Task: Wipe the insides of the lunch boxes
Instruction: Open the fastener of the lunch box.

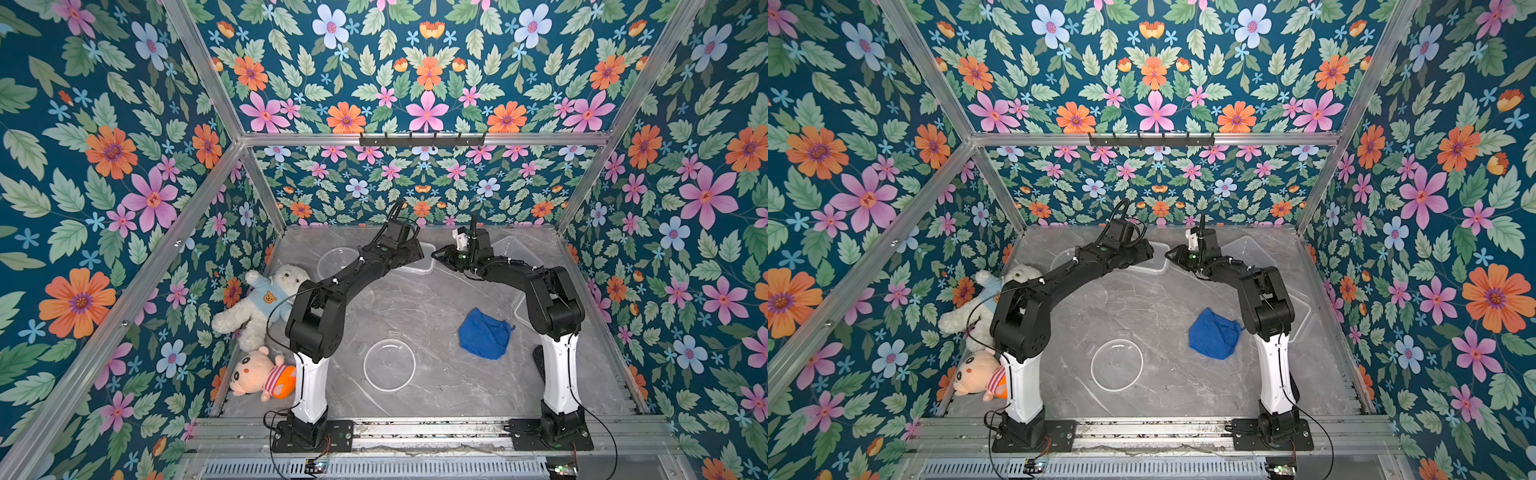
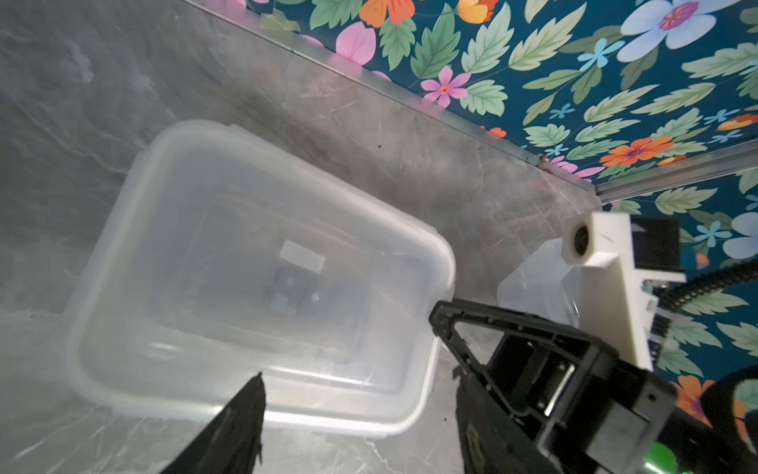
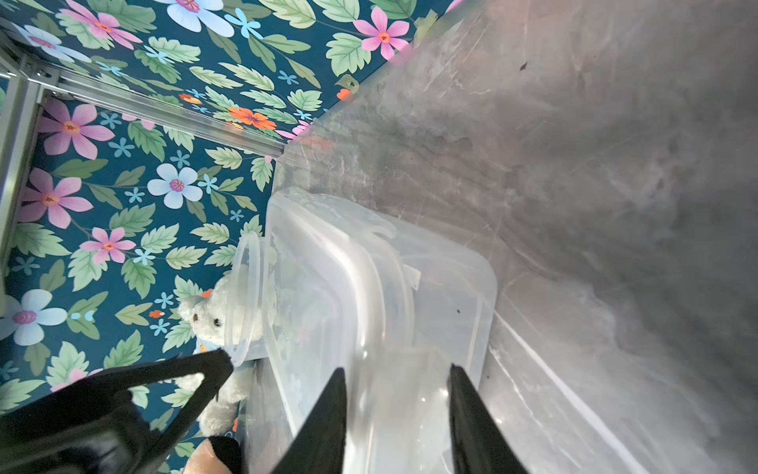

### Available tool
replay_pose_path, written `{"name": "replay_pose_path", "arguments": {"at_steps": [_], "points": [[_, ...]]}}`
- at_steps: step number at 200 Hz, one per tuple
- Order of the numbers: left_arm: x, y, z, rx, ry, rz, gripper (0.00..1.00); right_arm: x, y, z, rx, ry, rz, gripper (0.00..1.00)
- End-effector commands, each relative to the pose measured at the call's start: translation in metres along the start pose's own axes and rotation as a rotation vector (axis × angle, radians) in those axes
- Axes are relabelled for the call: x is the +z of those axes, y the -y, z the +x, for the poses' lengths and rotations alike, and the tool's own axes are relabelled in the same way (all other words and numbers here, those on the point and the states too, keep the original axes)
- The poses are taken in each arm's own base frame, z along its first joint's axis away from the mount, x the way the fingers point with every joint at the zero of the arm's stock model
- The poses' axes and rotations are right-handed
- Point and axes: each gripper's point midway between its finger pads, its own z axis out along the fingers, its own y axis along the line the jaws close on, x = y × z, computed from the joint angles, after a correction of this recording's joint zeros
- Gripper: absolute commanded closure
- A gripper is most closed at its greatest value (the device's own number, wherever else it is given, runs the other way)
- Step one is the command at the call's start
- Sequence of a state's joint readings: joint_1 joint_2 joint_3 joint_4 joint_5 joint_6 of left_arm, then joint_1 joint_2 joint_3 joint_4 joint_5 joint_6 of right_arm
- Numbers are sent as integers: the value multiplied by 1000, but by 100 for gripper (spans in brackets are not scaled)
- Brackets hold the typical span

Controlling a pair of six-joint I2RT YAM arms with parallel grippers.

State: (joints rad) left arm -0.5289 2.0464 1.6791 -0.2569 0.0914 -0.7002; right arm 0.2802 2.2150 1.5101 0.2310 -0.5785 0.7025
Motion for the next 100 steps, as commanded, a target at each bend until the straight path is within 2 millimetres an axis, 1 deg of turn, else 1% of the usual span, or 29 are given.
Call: {"name": "replay_pose_path", "arguments": {"at_steps": [1,18,31,45,64,78,100], "points": [[9,9,-15,24,9,29,26,0,21,-1,42,5,43,57],[16,19,-29,31,20,47,26,-2,22,-8,68,18,12,43],[21,24,-37,34,26,57,26,-6,23,-15,82,39,-1,35],[27,25,-38,34,20,58,26,-13,24,-20,92,67,-14,34],[33,19,-35,25,8,49,26,-26,21,-26,100,111,-53,33],[38,10,-31,17,-4,28,26,-33,17,-25,115,124,-99,33],[45,1,-25,-3,-21,20,27,-39,3,-22,113,154,-205,33]]}}
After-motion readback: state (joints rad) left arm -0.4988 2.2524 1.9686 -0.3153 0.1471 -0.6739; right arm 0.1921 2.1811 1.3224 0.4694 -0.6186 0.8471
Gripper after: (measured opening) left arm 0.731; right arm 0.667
